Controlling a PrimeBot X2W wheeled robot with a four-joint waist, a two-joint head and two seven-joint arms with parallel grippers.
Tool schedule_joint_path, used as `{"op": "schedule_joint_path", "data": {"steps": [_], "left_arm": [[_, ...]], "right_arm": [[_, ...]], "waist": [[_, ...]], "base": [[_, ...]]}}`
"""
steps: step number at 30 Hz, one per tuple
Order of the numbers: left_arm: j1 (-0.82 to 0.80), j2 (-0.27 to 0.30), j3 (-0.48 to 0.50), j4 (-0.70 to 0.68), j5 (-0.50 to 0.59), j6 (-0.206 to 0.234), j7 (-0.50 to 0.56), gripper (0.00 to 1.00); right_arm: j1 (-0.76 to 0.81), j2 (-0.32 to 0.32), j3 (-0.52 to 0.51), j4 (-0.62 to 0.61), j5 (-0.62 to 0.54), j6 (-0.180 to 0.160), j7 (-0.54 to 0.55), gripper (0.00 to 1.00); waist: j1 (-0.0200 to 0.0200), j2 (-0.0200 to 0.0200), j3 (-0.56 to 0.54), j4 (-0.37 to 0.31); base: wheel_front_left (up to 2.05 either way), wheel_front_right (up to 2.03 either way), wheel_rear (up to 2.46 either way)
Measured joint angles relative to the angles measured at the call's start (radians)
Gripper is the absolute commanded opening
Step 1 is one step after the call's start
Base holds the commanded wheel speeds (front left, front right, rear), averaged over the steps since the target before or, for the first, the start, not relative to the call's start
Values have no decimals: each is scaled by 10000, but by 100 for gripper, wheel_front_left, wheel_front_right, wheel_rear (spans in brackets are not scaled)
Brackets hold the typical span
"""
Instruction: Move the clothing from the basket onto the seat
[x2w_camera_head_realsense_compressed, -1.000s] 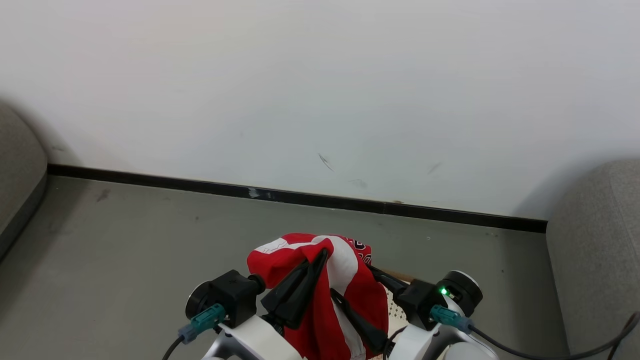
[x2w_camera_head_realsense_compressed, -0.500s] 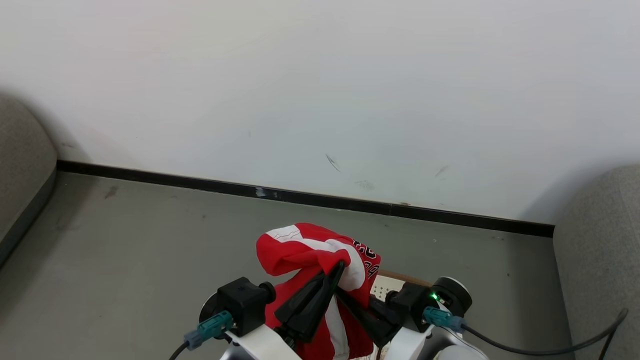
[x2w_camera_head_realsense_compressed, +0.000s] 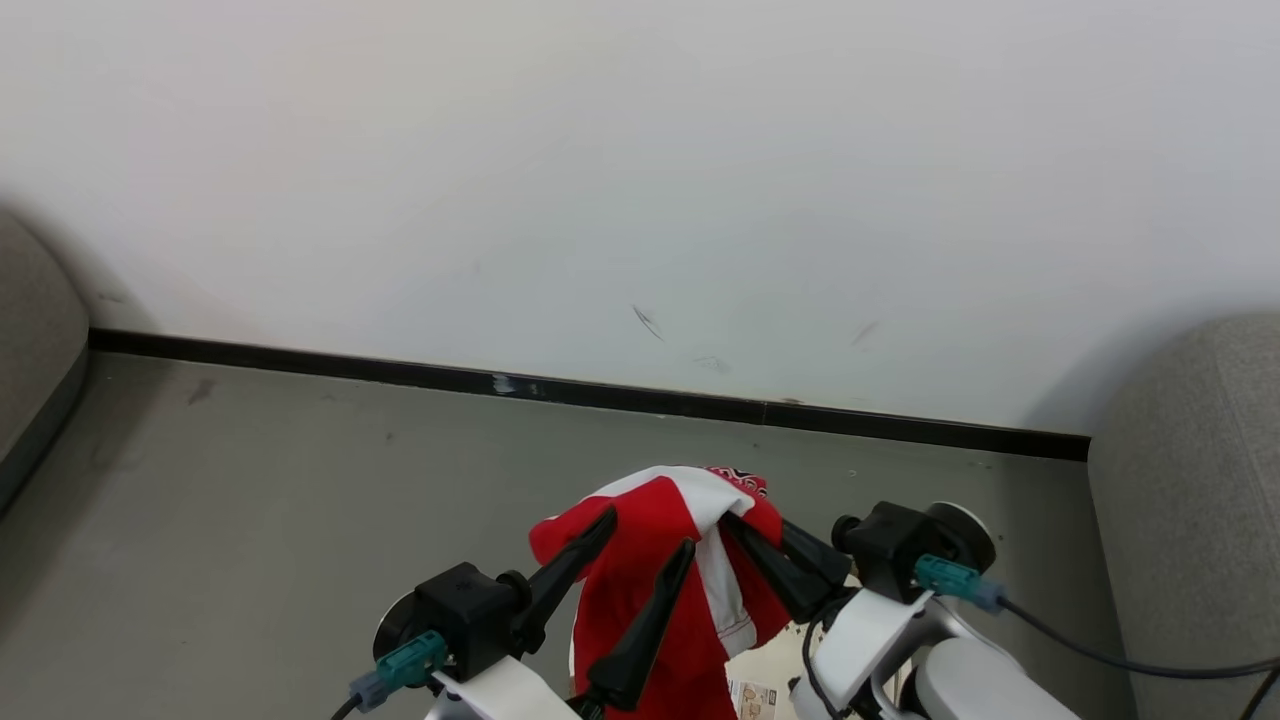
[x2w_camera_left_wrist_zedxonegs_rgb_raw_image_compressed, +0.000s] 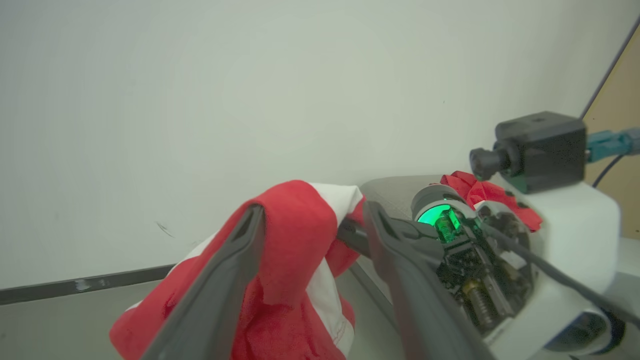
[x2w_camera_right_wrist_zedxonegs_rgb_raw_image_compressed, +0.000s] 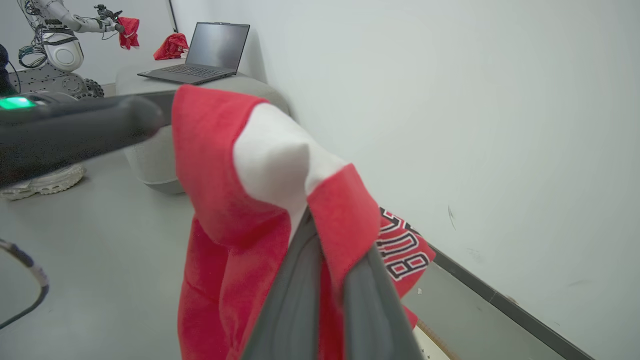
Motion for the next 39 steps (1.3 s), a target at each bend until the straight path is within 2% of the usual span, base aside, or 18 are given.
{"op": "schedule_joint_path", "data": {"steps": [18, 39], "left_arm": [[150, 109, -123, 86, 69, -4, -111, 100], [267, 111, -397, 305, 40, -105, -410, 100]], "right_arm": [[501, -846, -1893, -1158, -138, 0, 0, 0], [1883, -1344, -3818, -1860, -215, 0, 0, 0]], "waist": [[0, 0, 6, -755], [0, 0, 45, -2322]], "base": [[0, 0, 0], [0, 0, 0]]}}
